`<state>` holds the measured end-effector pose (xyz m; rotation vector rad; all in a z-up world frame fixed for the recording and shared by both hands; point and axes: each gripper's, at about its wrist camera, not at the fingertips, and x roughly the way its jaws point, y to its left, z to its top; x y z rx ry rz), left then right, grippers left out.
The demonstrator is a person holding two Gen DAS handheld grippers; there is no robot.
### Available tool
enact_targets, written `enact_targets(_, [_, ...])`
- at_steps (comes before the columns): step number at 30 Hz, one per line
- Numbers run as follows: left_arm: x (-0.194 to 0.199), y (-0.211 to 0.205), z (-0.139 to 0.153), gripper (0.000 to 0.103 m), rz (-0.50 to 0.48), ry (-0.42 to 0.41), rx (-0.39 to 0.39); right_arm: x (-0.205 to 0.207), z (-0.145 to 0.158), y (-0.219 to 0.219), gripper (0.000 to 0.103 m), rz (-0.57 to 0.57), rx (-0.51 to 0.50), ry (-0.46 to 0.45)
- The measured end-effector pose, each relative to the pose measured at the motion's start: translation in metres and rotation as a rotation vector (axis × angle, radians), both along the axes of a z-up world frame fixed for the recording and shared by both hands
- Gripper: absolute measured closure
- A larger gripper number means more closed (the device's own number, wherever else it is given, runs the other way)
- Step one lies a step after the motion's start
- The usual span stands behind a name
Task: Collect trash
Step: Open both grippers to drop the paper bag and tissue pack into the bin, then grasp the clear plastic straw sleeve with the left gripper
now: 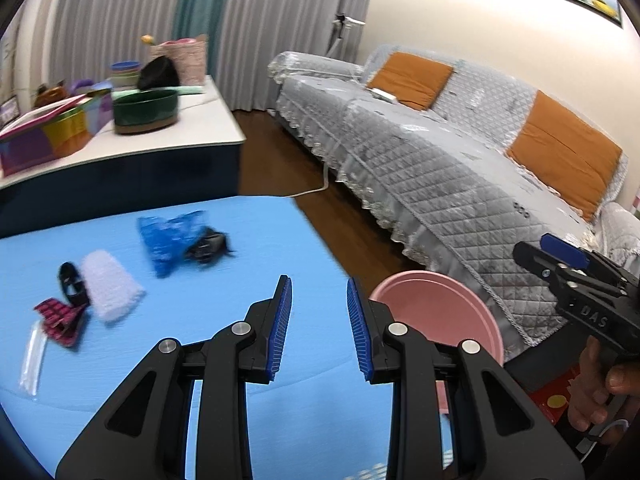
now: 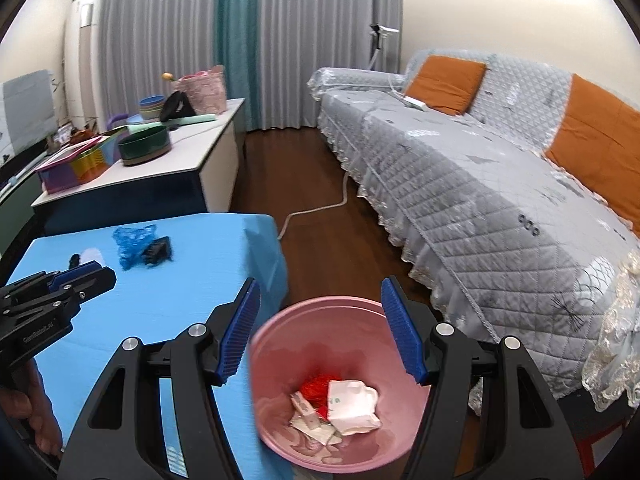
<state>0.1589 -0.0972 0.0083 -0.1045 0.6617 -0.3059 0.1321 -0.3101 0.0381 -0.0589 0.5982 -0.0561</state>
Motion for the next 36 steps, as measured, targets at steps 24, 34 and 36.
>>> enact_targets(24, [-0.009,0.172,-0.017,0.074,0.394,0.019,0.047,0.051,-0.023,0.147,0.076,0.284,0.091,0.044])
enact_targets(34, [-0.012,0.221,-0.049,0.074,0.502,0.105,0.072,0.109,-0.059,0.173,0.075,0.277,0.143,0.123])
enact_targets(36, [-0.011,0.228,-0.056,0.073,0.520,0.124,0.071,0.121,-0.068,0.181,0.071,0.274,0.142,0.138])
